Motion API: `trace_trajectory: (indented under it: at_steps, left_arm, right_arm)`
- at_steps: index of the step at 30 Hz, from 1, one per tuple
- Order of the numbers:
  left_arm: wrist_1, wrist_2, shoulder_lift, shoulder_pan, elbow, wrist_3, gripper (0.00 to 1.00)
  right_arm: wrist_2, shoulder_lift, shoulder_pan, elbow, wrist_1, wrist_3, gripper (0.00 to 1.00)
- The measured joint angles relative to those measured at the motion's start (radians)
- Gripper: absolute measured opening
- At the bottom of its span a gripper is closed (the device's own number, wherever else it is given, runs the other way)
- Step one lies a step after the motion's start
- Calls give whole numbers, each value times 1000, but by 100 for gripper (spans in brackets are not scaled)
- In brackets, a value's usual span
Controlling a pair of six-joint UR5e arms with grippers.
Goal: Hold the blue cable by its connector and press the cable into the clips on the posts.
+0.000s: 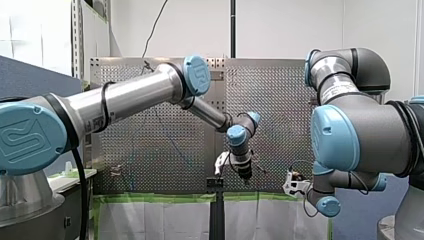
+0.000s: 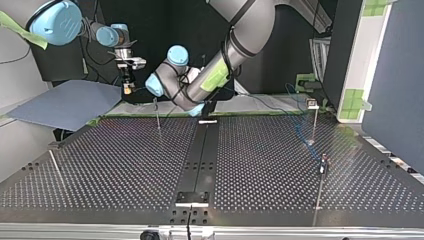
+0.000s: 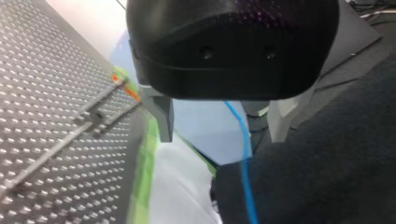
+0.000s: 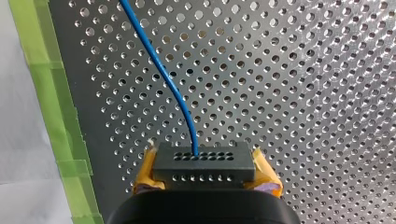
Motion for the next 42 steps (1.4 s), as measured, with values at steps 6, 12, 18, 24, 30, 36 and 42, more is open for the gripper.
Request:
trace_trajectory:
  at_steps: [6, 12, 18, 24, 30, 36, 42]
  left_arm:
    - [-3, 5, -51, -3, 19, 21, 98]
    - [26, -3, -89, -3, 64, 21, 98]
    - [74, -4, -105, 1, 80, 16, 98]
    - [118, -7, -149, 2, 116, 15, 98]
    - [142, -19, -198, 10, 153, 15, 98]
    - [150, -14, -229, 19, 156, 15, 98]
    - [165, 4, -236, 23, 146, 21, 98]
  right_arm:
    - [0, 0, 1, 0, 1, 0, 0]
    - [0, 0, 1, 0, 1, 0, 0]
    - [-1, 0, 3, -1, 1, 0, 0]
    - [0, 0, 4, -3, 1, 0, 0]
    - [0, 0, 6, -4, 2, 0, 0]
    - [0, 0, 9, -8, 2, 0, 0]
    - [0, 0, 13, -9, 2, -2, 0]
